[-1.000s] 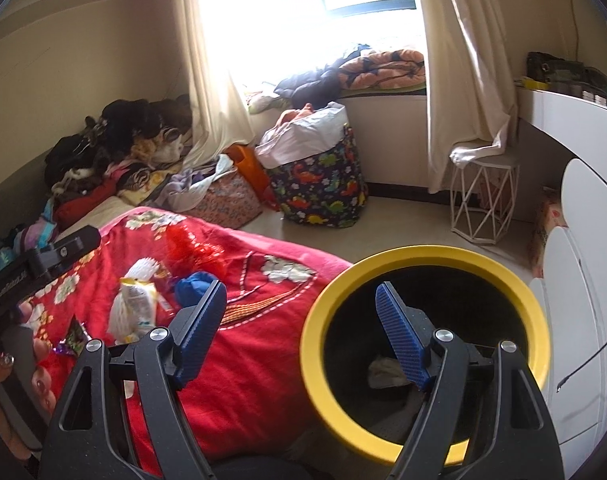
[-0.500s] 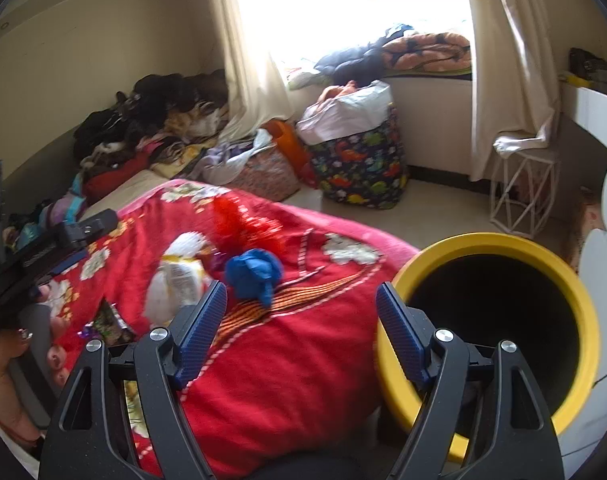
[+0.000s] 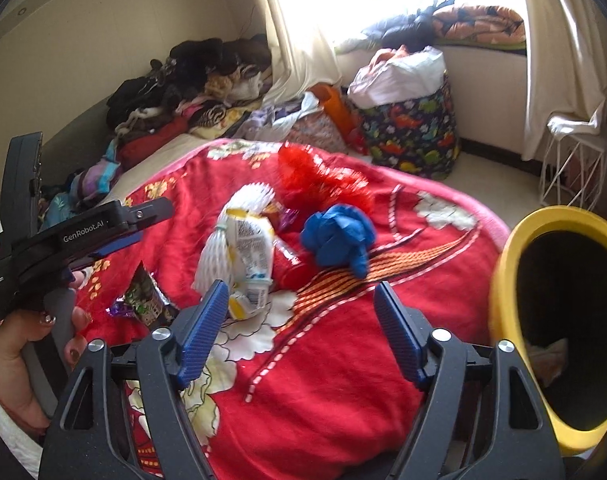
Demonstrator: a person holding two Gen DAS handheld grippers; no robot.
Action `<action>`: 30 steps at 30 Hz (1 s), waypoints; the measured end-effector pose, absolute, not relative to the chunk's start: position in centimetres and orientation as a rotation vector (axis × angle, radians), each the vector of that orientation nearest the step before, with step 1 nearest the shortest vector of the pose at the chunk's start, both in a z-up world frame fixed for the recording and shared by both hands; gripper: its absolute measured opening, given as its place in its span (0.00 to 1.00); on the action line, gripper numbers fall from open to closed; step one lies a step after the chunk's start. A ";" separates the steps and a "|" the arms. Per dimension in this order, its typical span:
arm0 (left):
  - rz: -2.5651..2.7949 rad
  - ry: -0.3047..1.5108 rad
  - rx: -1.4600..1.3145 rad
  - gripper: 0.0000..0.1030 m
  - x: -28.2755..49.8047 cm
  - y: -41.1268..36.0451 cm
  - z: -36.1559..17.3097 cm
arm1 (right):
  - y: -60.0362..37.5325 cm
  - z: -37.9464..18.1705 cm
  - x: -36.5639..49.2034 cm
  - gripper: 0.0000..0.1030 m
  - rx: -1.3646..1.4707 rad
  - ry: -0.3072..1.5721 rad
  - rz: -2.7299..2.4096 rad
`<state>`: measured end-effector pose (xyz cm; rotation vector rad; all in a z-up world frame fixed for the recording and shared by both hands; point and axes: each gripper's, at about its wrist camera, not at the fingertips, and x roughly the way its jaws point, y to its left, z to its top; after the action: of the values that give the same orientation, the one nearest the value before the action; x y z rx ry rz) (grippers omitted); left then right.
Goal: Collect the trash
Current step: 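Grasp the bundled white foam nets with the left gripper while the right gripper approaches the snack wrapper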
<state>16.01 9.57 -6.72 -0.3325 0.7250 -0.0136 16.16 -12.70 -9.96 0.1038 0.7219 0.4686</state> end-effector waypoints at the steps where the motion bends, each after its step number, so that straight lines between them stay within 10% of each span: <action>1: -0.028 0.743 -0.338 0.50 16.2 9.6 -7.1 | -12.4 -10.3 16.3 0.65 0.107 0.733 0.472; 6: -0.089 0.801 -0.354 0.32 16.9 9.0 -8.6 | -11.9 -11.6 17.0 0.62 0.123 0.785 0.467; 20: -0.120 0.881 -0.374 0.31 18.6 8.7 -11.8 | -10.8 -13.6 18.1 0.62 0.150 0.843 0.534; 30: -0.146 0.842 -0.419 0.08 18.4 9.6 -11.3 | -9.2 -14.5 19.7 0.56 0.180 0.886 0.577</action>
<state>18.45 9.64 -11.32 -0.4187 0.8419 -0.1462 19.70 -9.19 -14.53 0.1803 0.8862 0.5766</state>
